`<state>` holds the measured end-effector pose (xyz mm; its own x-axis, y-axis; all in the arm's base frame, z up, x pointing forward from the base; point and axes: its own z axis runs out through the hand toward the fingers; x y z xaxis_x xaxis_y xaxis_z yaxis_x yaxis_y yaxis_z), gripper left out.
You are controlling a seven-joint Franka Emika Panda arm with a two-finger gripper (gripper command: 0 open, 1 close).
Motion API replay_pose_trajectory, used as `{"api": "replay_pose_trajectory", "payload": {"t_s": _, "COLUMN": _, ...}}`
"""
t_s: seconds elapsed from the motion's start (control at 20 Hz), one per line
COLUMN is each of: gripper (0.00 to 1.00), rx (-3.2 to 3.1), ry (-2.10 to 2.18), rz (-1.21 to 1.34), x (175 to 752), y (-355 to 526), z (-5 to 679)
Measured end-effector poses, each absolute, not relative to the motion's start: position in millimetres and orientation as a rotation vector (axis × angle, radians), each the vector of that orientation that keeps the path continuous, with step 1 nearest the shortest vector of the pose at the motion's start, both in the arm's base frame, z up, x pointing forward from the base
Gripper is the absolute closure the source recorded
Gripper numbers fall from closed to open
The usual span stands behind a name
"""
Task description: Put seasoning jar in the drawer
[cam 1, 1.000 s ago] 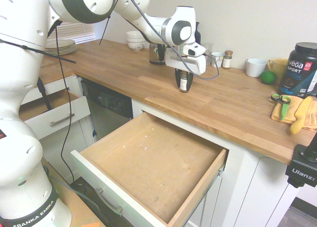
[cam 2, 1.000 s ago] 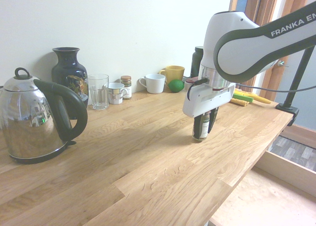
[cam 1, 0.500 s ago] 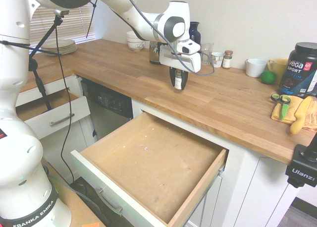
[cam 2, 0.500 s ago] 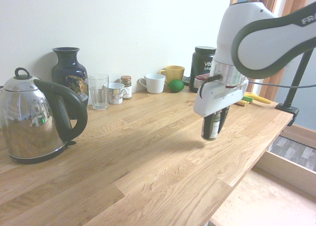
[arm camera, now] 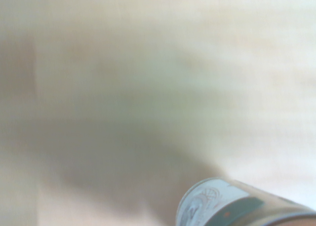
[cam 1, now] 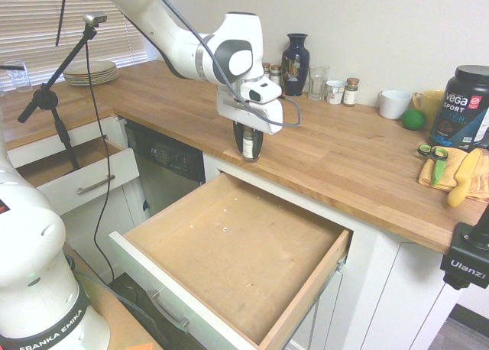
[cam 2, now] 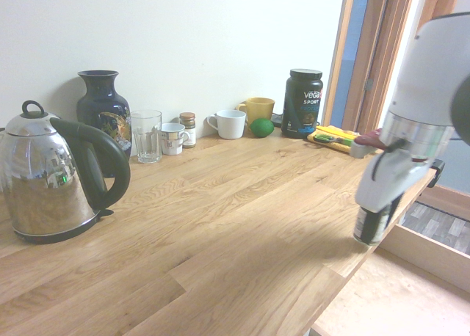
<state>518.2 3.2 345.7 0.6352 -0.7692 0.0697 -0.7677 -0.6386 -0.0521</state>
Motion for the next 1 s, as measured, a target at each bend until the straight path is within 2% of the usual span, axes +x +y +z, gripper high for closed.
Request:
{"api": "replay_pose_trajectory", "payload": {"t_s": 0.25, "gripper": 1.0, "rx": -2.812, "ry": 1.366, "rz": -0.129, "x": 475, "y": -12, "z": 341}}
{"api": "replay_pose_trajectory", "payload": {"t_s": 0.55, "gripper": 1.0, "rx": -2.807, "ry": 1.394, "rz": -0.128, "x": 453, "y": -24, "z": 322}}
{"api": "replay_pose_trajectory", "payload": {"t_s": 1.0, "gripper": 1.0, "rx": -2.804, "ry": 1.429, "rz": -0.119, "x": 441, "y": -44, "z": 247}}
